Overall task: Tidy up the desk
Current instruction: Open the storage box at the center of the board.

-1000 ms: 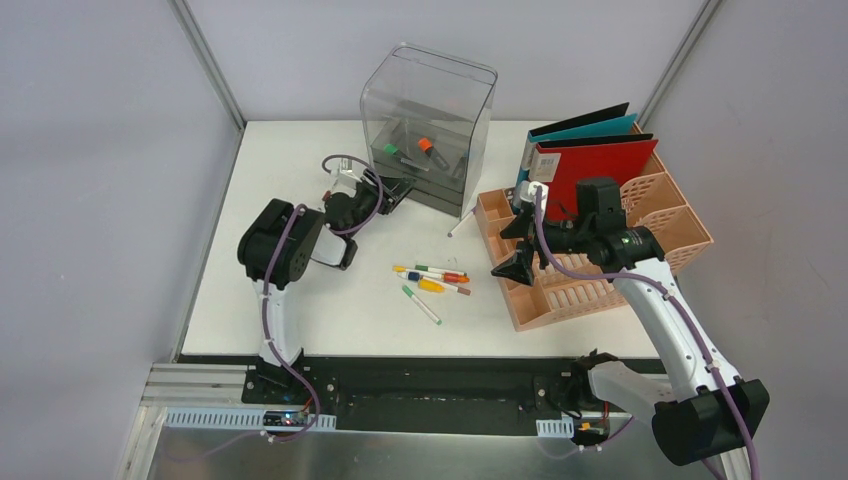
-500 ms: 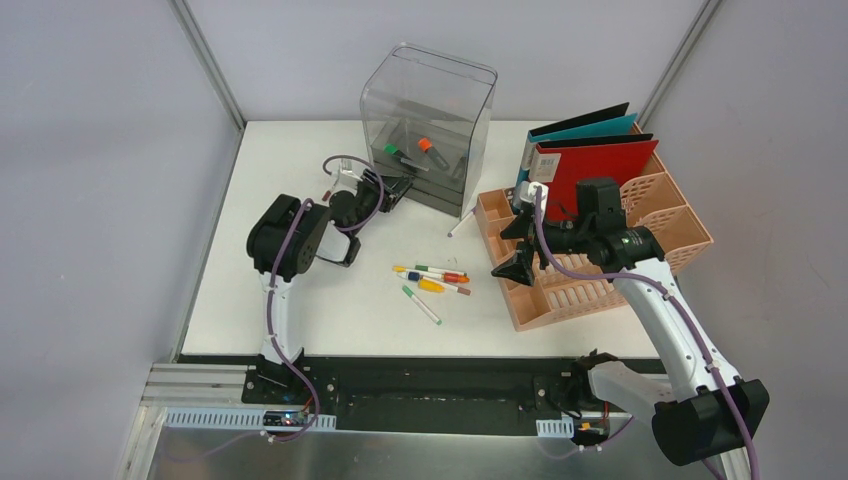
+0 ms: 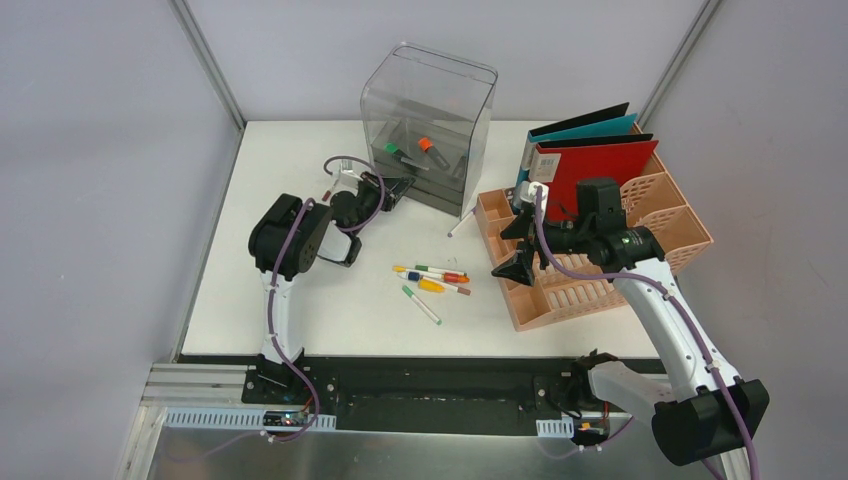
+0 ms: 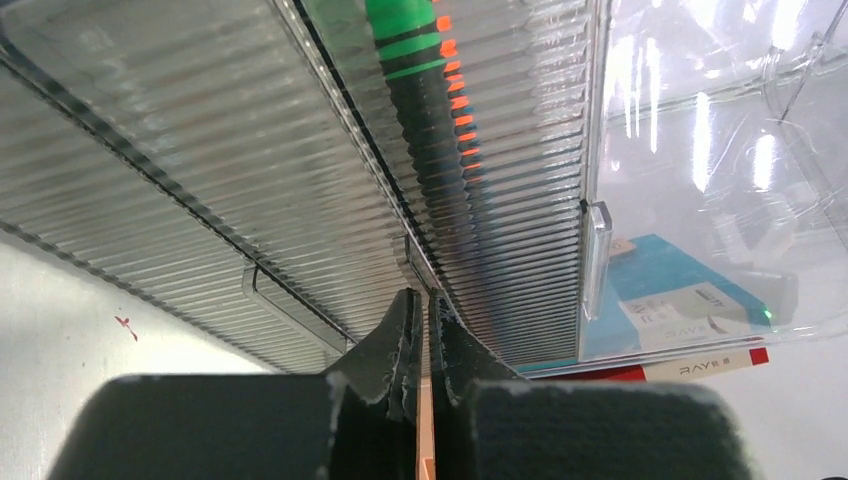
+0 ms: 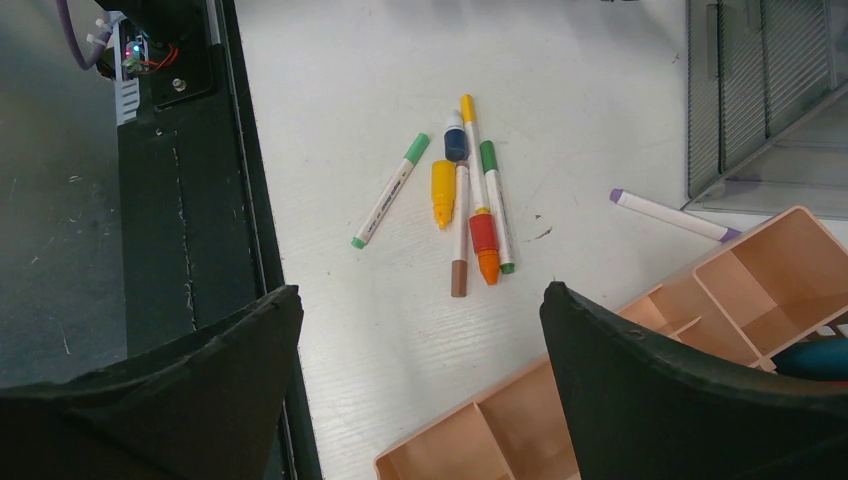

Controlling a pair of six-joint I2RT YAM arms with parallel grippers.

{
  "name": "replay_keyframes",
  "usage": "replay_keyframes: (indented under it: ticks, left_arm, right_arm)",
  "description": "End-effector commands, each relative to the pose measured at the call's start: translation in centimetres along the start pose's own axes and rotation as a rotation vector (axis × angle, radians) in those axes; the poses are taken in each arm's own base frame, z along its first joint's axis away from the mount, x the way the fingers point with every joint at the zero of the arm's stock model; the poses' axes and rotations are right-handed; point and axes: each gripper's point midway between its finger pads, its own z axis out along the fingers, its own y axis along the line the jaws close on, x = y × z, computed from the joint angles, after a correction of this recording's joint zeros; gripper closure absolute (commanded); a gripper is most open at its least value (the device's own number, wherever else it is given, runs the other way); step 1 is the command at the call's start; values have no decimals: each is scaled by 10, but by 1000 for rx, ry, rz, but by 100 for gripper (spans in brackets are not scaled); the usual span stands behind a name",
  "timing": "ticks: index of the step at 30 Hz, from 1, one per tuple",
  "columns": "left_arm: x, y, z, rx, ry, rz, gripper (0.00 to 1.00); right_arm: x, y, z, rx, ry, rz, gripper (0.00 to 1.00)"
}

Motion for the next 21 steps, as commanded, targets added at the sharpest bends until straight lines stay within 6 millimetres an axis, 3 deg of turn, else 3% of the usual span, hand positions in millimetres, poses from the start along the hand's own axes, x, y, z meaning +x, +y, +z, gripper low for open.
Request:
replay_keyframes:
  ticks: [1,10,14,21]
  left_arm:
    - [-5,3,-9,8,-36,19,100]
    - [4,16,-50,-67,-17,62,100]
    - [6,13,-56,-56,20,65,99]
    - [6,-26,-38,71,86,87,73]
  right_arm:
    - [-5,4,-3,-10,-28,-45,8]
    - [-5,4,-3,-13,-28,-44,8]
    - [-4,5,-2,-18,-28,-41,8]
    - [-3,3,-3,-15,-28,-36,8]
